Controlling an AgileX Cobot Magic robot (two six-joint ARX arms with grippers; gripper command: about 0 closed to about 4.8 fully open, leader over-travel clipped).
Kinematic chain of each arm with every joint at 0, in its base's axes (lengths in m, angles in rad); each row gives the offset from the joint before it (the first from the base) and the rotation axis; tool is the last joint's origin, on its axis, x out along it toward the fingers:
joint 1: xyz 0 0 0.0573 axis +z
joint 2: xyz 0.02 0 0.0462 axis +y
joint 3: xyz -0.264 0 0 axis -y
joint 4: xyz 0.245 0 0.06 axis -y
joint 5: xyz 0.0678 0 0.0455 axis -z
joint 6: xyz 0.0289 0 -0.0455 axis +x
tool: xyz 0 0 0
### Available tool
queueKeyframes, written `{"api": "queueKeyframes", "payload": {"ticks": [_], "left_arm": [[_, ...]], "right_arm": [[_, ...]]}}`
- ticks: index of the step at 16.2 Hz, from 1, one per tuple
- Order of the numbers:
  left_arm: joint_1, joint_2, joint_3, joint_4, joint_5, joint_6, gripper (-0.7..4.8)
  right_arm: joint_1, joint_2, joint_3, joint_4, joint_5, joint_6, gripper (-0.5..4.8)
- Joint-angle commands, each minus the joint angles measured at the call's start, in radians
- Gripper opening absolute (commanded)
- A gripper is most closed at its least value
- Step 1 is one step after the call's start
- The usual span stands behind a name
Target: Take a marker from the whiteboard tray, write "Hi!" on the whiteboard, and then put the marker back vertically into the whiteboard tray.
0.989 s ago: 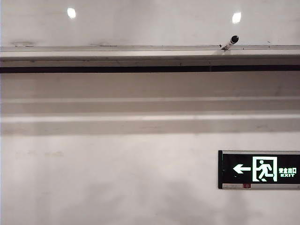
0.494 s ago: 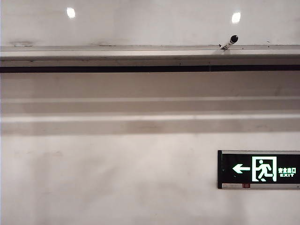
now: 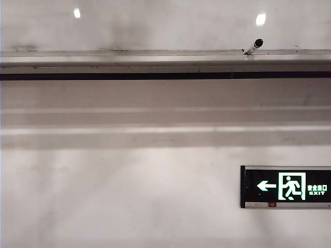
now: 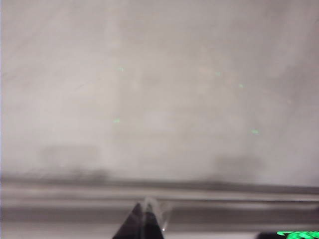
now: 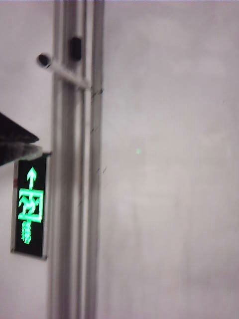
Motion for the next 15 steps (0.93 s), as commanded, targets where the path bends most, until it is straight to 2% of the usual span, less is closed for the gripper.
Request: {"api": "queueKeyframes", "payload": {"ticks": [1, 3, 5, 7, 10, 15], "left_arm": [[-0.008, 0.179, 0.245, -0.134, 0.098, -0.001, -0.06], [-0.074, 0.298, 0.418, -0.237, 0.092, 0.040, -0.06], [-0.126, 0.366, 0.515, -0.295, 0.086, 0.082, -0.06], [-0.203, 0.441, 0.616, -0.328, 0.086, 0.081, -0.06], [-0.323, 0.502, 0.695, -0.337, 0.003, 0.108, -0.06], [-0.433, 0.539, 0.713, -0.339, -0.045, 0.149, -0.06]], "right_arm": [[0.066, 0.147, 0.100, 0.041, -0.010, 0.002, -0.05], [0.163, 0.246, 0.145, 0.093, -0.008, 0.002, -0.05], [0.228, 0.302, 0.153, 0.147, 0.000, 0.000, -0.05], [0.293, 0.362, 0.153, 0.225, 0.000, 0.000, -0.05], [0.340, 0.397, 0.153, 0.259, 0.047, 0.000, -0.05], [0.428, 0.409, 0.153, 0.208, 0.199, 0.002, -0.05]]}}
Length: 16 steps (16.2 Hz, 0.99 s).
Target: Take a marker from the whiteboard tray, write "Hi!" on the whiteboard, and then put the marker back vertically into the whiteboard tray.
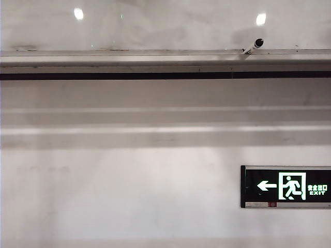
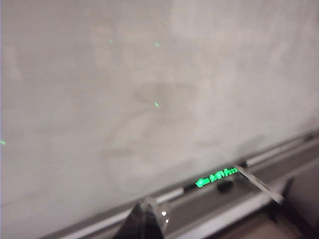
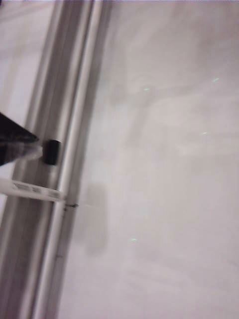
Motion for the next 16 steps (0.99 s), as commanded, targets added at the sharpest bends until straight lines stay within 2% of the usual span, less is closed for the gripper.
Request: {"api": "queueKeyframes", "payload": {"ticks": [1, 3, 6, 10, 11, 12, 13, 14, 16], "left_arm": [[-0.032, 0.006, 0.004, -0.003, -0.036, 0.035, -0.06], [-0.032, 0.008, 0.004, -0.012, -0.035, 0.039, -0.06], [-0.032, 0.008, 0.005, -0.037, -0.037, 0.039, -0.06], [-0.032, 0.008, 0.005, -0.038, -0.033, 0.039, -0.06], [-0.032, 0.008, 0.005, -0.037, -0.033, 0.039, -0.06], [-0.032, 0.008, 0.005, -0.037, -0.033, 0.039, -0.06], [-0.032, 0.008, 0.005, -0.035, -0.030, 0.039, -0.06], [-0.032, 0.008, 0.005, -0.031, -0.027, 0.039, -0.06], [-0.032, 0.008, 0.005, -0.022, -0.023, 0.035, -0.06]], "right_arm": [[0.047, -0.002, 0.008, -0.030, 0.093, 0.005, -0.05], [0.052, -0.001, 0.010, -0.063, 0.109, 0.008, -0.05], [0.052, 0.000, 0.013, -0.109, 0.151, 0.105, -0.05], [0.052, 0.008, 0.013, -0.143, 0.175, 0.105, -0.05], [0.052, 0.019, 0.013, -0.123, 0.163, 0.091, 0.14], [0.052, 0.029, 0.013, -0.094, 0.146, 0.064, 1.44], [0.052, 0.044, 0.012, -0.058, 0.145, 0.051, 3.43], [0.052, 0.062, 0.012, -0.028, 0.146, 0.051, 4.35], [0.052, 0.108, 0.011, 0.024, 0.150, 0.048, 4.31]]}}
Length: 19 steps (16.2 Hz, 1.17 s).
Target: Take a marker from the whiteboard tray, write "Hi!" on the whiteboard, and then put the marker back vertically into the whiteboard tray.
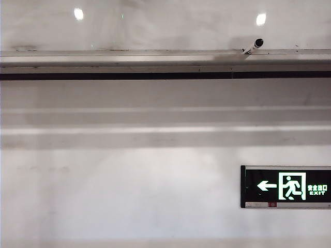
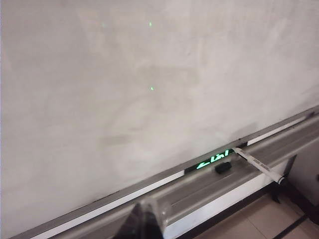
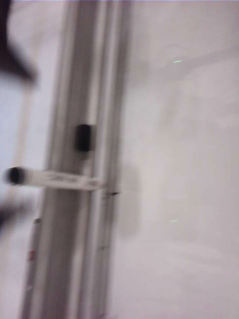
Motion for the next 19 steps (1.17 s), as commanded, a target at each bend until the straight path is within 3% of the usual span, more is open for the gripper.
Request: {"api": "queueKeyframes", "payload": {"ticks": [1, 8, 15, 19], "left_arm": [[0.000, -0.002, 0.005, 0.029, 0.018, -0.001, -0.06], [0.000, -0.002, 0.005, 0.044, 0.032, -0.004, -0.06], [0.000, -0.002, 0.005, 0.032, 0.055, -0.003, -0.06], [0.000, 0.000, 0.005, -0.089, 0.120, 0.005, -0.06]], "right_arm": [[0.000, 0.071, 0.003, 0.111, 0.003, -0.008, 4.31], [-0.005, 0.243, 0.003, 0.307, 0.086, -0.055, 4.02], [-0.046, 0.332, 0.002, 0.358, 0.081, -0.087, 3.99], [-0.093, 0.332, 0.002, 0.376, 0.004, -0.087, 3.99]]}}
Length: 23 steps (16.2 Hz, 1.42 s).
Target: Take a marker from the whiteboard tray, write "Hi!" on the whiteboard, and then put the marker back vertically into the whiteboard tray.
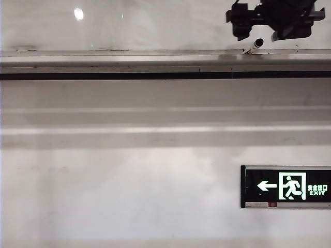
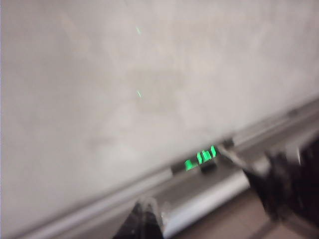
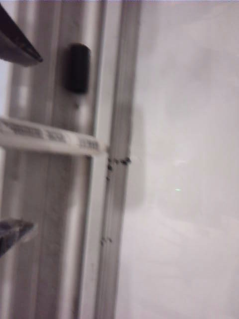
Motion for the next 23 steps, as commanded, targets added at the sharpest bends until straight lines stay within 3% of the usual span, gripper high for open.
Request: {"api": "queueKeyframes", "payload": {"ticks": [1, 7, 10, 15, 17, 20, 23], "left_arm": [[0.000, 0.002, 0.004, -0.095, 0.051, 0.005, -0.06], [0.000, 0.002, 0.004, -0.111, 0.051, 0.004, -0.06], [0.000, 0.002, 0.004, -0.110, 0.052, 0.004, -0.06], [0.000, 0.002, 0.004, -0.109, 0.051, 0.004, -0.06], [0.000, 0.002, 0.004, -0.108, 0.051, 0.004, -0.06], [0.000, 0.001, 0.004, -0.108, 0.051, 0.004, -0.06], [0.000, 0.001, 0.004, -0.108, 0.051, 0.004, -0.06]], "right_arm": [[-0.030, -0.002, 0.005, 0.038, -0.094, -0.002, 3.99], [-0.047, 0.056, 0.005, 0.087, -0.120, -0.002, 3.98], [-0.047, 0.086, 0.005, 0.094, -0.114, -0.002, 3.19], [-0.047, 0.091, 0.005, 0.090, -0.089, -0.003, 2.84], [-0.048, 0.095, 0.005, 0.087, -0.088, -0.003, 2.14], [-0.048, 0.096, 0.005, 0.085, -0.088, -0.003, 0.56], [-0.048, 0.095, 0.005, 0.085, -0.088, -0.007, 0.17]]}}
